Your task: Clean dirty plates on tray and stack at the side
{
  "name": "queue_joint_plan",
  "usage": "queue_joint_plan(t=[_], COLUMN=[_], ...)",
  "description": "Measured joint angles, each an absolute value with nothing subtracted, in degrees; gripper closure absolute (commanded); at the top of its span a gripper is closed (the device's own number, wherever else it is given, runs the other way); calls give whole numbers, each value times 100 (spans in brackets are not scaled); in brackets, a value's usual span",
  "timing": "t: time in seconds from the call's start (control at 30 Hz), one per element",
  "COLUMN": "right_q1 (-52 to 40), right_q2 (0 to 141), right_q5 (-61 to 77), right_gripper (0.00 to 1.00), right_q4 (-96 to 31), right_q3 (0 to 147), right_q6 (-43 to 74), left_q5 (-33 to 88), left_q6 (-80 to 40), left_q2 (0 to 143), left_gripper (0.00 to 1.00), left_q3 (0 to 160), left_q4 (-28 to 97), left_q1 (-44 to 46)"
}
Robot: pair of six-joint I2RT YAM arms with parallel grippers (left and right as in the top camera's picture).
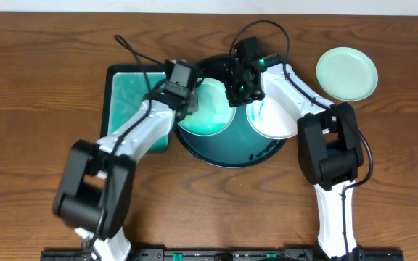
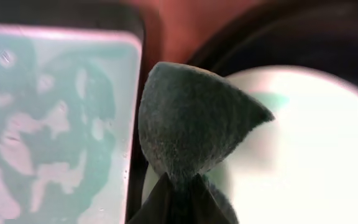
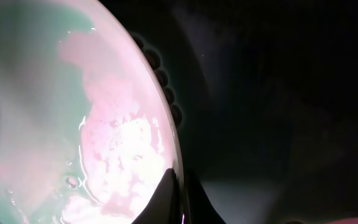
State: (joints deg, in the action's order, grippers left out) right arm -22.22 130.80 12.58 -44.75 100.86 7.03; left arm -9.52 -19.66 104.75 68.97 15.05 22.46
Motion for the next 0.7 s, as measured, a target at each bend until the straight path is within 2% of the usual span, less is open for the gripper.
queue_joint_plan(t=[0.37,0.7], right_q1=[-2246,-2469], right_q2=[12991,11907], right_q5=[991,-862], right_gripper=[99,99], right_q4=[-4591,-4571], right_q3=[10110,10110], right_q6=[670,272], left_q5=[-458,-445], left_q6=[-2115,-2117], left_q2=[9450,9450], left_gripper=[93,93], left_q3=[6897,6888], left_q4=[1876,2534], left_q1=[1804,493])
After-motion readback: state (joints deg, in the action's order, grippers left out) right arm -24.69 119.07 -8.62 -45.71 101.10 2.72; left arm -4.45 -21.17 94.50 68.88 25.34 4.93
